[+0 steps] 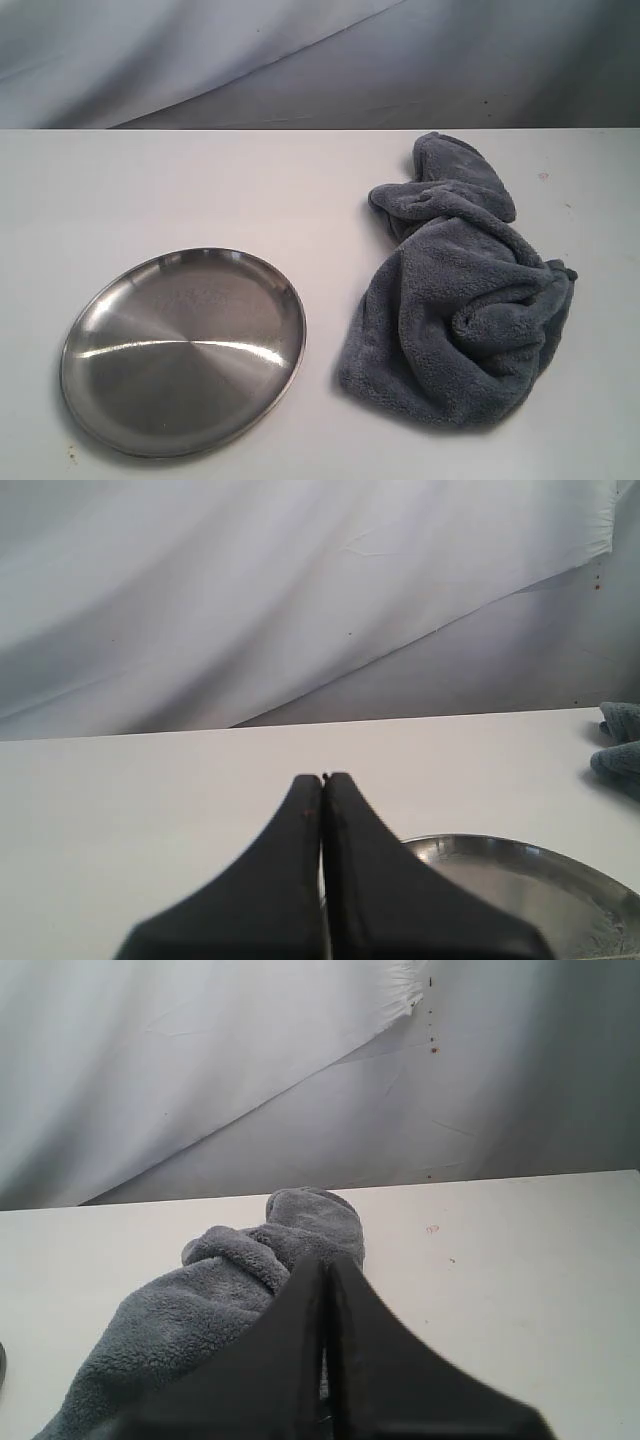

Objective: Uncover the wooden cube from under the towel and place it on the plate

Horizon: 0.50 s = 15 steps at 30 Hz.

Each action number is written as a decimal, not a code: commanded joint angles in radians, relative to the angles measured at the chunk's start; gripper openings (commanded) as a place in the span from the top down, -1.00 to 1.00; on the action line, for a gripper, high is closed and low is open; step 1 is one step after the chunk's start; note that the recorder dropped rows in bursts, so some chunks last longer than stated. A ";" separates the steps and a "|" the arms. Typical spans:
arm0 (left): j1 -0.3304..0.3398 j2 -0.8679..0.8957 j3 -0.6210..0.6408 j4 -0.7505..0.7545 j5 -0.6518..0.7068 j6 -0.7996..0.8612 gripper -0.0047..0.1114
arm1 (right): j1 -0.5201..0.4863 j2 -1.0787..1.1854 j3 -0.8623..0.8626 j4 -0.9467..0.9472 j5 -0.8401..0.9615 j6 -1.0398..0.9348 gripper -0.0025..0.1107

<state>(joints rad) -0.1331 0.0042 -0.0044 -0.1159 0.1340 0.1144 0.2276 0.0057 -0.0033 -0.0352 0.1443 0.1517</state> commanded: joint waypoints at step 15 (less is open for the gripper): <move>-0.005 -0.004 0.004 -0.002 -0.003 -0.003 0.92 | -0.007 -0.006 0.003 0.076 -0.077 0.039 0.96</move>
<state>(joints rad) -0.1331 0.0042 -0.0044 -0.1159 0.1340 0.1144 0.2276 0.0057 -0.0033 -0.0243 0.1229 0.1554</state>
